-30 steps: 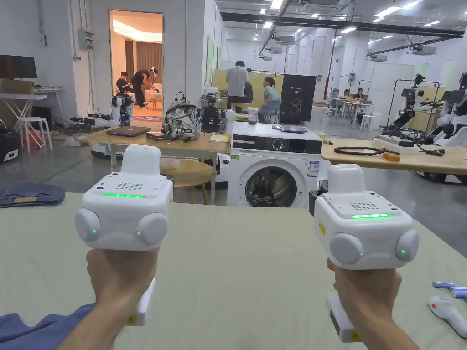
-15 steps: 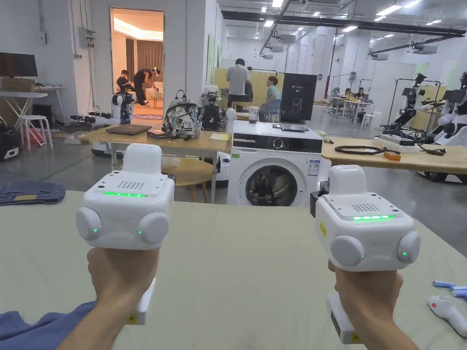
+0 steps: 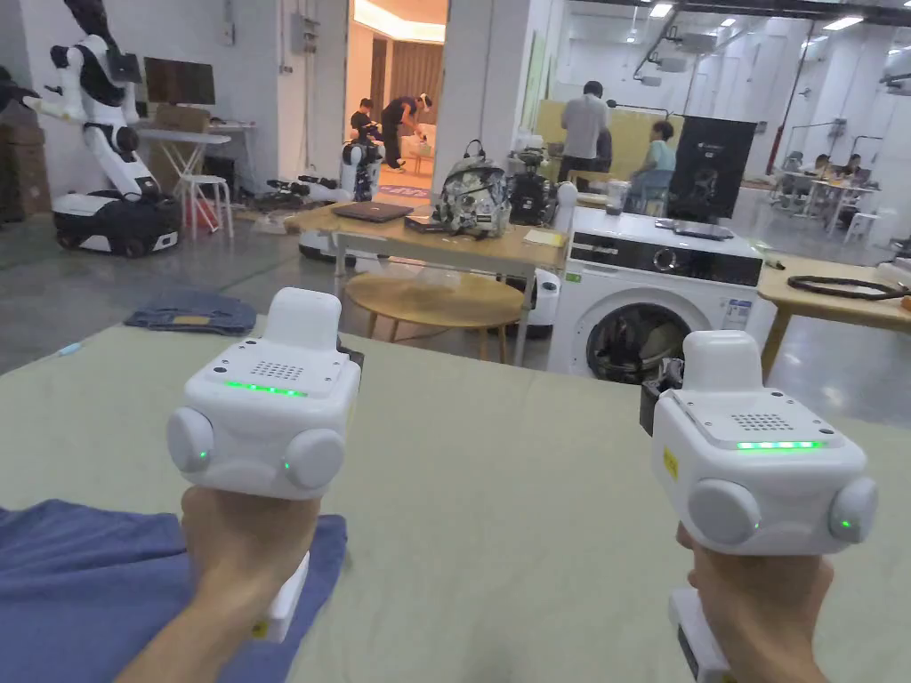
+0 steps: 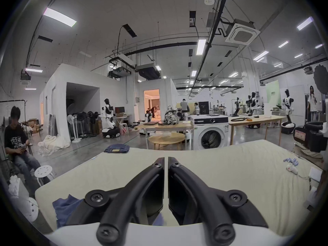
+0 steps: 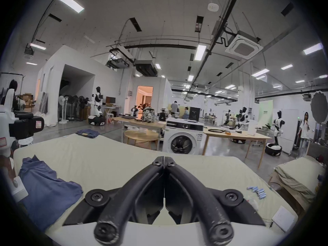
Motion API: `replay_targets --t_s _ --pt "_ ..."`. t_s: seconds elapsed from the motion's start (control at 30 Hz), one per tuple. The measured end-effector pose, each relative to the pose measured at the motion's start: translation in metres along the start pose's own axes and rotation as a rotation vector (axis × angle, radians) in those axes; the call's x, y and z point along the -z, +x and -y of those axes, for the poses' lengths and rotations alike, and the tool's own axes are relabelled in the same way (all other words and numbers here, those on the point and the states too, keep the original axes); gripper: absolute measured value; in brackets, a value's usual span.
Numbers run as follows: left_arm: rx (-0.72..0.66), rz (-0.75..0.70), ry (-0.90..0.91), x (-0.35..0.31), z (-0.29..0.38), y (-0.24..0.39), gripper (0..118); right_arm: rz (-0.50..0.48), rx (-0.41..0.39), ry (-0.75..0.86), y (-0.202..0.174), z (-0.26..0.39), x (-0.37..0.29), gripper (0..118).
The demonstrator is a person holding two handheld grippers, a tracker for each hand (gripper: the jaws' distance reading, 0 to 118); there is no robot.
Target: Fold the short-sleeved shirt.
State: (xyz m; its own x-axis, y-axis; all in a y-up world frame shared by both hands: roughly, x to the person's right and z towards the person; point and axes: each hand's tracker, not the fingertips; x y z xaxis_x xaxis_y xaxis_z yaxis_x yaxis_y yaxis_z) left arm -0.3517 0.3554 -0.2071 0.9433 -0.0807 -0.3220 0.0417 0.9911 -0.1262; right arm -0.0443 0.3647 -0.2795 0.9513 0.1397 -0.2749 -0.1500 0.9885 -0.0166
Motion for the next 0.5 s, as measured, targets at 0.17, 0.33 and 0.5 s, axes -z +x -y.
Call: replay_targets --t_s 0.17,0.33,0.5 --pt "0.021 -0.104 -0.154 0.001 0.059 -0.085 0 -0.072 -0.005 0.018 -0.031 0.002 -0.004 0" --pt "0.026 -0.102 -0.555 0.023 0.136 -0.169 0 -0.099 0.001 0.004 -0.05 0.008 0.0 0" --pt "0.024 -0.048 -0.831 0.053 0.202 -0.224 103 -0.111 -0.036 -0.055 -0.058 0.023 0.012 0"
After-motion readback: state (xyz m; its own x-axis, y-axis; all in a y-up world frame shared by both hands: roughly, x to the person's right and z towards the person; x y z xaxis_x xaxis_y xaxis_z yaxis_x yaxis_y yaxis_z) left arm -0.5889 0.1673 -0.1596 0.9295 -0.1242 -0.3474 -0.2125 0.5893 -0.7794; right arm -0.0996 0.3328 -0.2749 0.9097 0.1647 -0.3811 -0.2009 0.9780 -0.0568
